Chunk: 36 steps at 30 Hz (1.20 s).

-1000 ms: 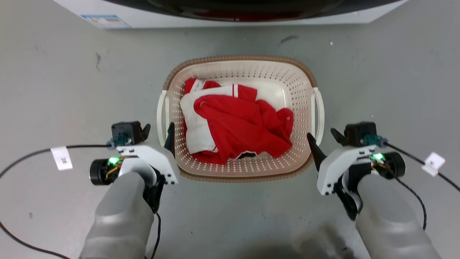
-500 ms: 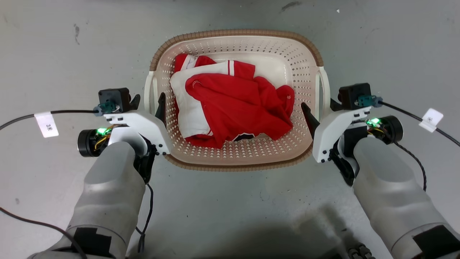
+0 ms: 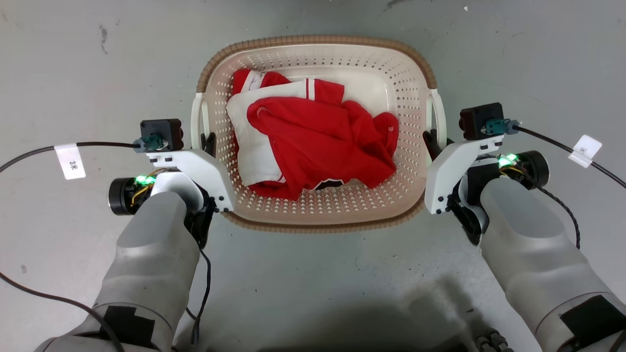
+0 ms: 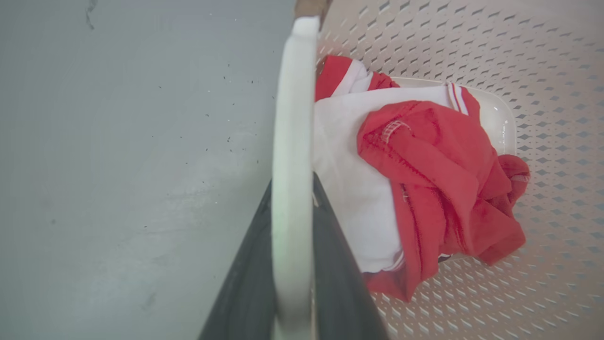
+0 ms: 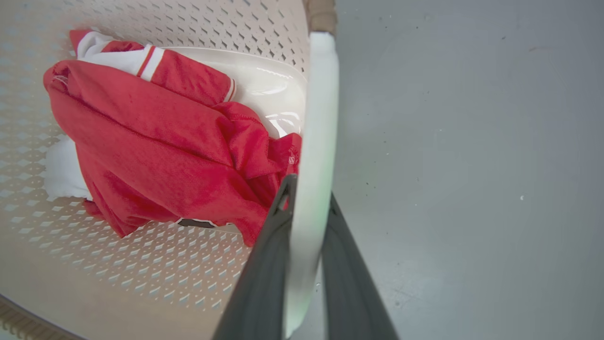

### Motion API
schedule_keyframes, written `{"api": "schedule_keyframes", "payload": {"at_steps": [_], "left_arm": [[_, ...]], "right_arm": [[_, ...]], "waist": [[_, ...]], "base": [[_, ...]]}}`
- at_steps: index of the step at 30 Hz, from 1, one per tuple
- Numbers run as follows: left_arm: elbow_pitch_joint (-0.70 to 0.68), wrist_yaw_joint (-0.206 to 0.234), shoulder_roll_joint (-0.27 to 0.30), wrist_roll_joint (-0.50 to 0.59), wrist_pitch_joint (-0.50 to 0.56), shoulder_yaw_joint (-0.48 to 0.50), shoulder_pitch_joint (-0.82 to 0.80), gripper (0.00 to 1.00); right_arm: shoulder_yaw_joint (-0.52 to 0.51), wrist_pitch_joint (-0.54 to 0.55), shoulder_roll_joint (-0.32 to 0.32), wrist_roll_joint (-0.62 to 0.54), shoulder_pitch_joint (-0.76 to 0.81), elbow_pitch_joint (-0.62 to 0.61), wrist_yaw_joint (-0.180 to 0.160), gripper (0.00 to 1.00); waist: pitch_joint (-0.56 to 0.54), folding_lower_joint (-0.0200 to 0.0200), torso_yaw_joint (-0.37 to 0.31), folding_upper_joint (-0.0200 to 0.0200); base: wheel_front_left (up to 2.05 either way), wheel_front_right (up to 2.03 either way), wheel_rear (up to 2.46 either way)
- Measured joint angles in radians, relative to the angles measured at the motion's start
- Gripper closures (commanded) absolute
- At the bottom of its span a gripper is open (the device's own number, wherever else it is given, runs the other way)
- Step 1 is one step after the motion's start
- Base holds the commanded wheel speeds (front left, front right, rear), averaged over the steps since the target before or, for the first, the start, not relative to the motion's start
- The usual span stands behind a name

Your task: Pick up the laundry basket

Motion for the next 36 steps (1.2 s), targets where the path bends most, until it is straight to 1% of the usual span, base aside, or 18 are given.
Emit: {"api": "schedule_keyframes", "payload": {"at_steps": [4,10,16,26,31,36], "left_arm": [[0.002,0.000,-0.001,-0.030,0.021,-0.029,0.011,1.00],[-0.003,0.005,0.002,-0.074,0.072,-0.081,0.015,1.00],[-0.007,0.008,0.002,-0.127,0.161,-0.133,0.017,1.00],[-0.010,0.008,0.016,-0.224,0.336,-0.201,0.051,1.00],[-0.011,0.008,0.024,-0.253,0.392,-0.233,0.070,1.00],[-0.012,0.008,0.026,-0.276,0.429,-0.266,0.089,1.00]], "right_arm": [[0.033,0.012,0.000,0.035,0.002,0.010,-0.001,1.00],[0.083,0.063,-0.007,0.101,0.010,0.012,-0.005,1.00],[0.122,0.154,-0.011,0.156,0.013,0.031,-0.006,1.00],[0.175,0.321,-0.013,0.252,0.031,0.041,-0.006,1.00],[0.193,0.384,-0.012,0.291,0.046,0.045,-0.006,1.00],[0.205,0.416,-0.011,0.318,0.063,0.058,-0.006,1.00]], "waist": [[-0.017,0.0000,0.000,0.0000],[-0.067,0.0000,-0.001,0.0000],[-0.143,0.0000,-0.001,0.0000],[-0.326,0.0000,0.000,0.0000],[-0.427,-0.0001,0.001,0.0000],[-0.525,-0.0001,0.007,0.0000]], "base": [[0.00,0.00,0.00],[0.00,0.00,0.00],[0.00,0.00,0.00],[0.00,0.00,0.00],[0.00,0.00,0.00],[0.00,0.00,0.00]]}}
